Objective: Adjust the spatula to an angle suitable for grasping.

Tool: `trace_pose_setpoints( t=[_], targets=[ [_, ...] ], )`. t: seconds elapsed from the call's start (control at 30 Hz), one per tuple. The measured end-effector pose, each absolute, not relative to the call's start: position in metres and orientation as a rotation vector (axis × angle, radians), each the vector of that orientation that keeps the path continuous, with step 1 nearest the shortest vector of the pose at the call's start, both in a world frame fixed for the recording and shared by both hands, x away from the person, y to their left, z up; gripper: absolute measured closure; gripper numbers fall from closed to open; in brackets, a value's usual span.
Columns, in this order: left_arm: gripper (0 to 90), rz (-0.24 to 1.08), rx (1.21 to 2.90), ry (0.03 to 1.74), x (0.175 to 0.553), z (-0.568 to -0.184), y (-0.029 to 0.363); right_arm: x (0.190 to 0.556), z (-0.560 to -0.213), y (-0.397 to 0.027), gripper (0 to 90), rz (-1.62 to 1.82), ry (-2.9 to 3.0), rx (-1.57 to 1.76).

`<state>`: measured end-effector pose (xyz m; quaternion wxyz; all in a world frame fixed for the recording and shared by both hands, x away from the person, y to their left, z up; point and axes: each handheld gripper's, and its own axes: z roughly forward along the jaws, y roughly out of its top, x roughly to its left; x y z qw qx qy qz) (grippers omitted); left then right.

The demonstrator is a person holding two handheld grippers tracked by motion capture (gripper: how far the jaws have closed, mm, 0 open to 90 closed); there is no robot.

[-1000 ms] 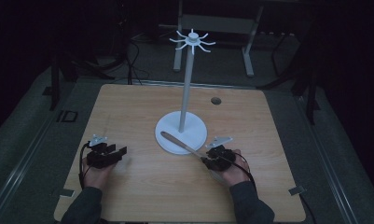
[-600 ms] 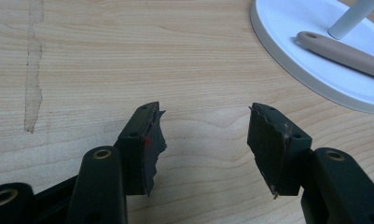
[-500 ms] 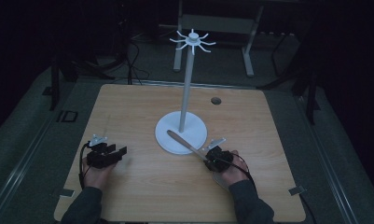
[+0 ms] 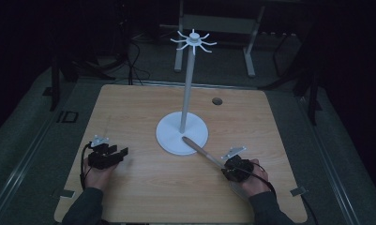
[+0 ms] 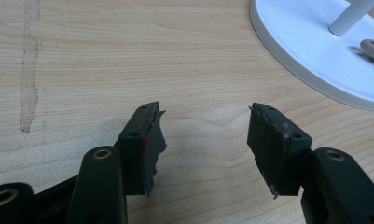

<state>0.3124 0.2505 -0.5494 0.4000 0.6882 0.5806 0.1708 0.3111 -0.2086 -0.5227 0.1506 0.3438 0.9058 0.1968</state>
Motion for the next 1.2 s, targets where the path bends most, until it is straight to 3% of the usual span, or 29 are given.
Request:
trace_pose_setpoints(
  t=[0.37, 0.77, 1.2],
  targets=[
    [44.8, 0.427, 1.738, 1.467, 0.312, -0.549, 0.252, 0.343, -0.494, -0.173, 65.4, 0.569, 2.670, 0.889],
    [44.8, 0.426, 1.733, 1.469, 0.312, -0.549, 0.253, 0.380, -0.503, -0.137, 69.7, 0.389, 2.798, 0.843],
    [44.7, 0.425, 1.736, 1.465, 0.313, -0.549, 0.252, 0.398, -0.519, -0.126, 73.8, 0.298, 2.898, 0.836]
  ],
)
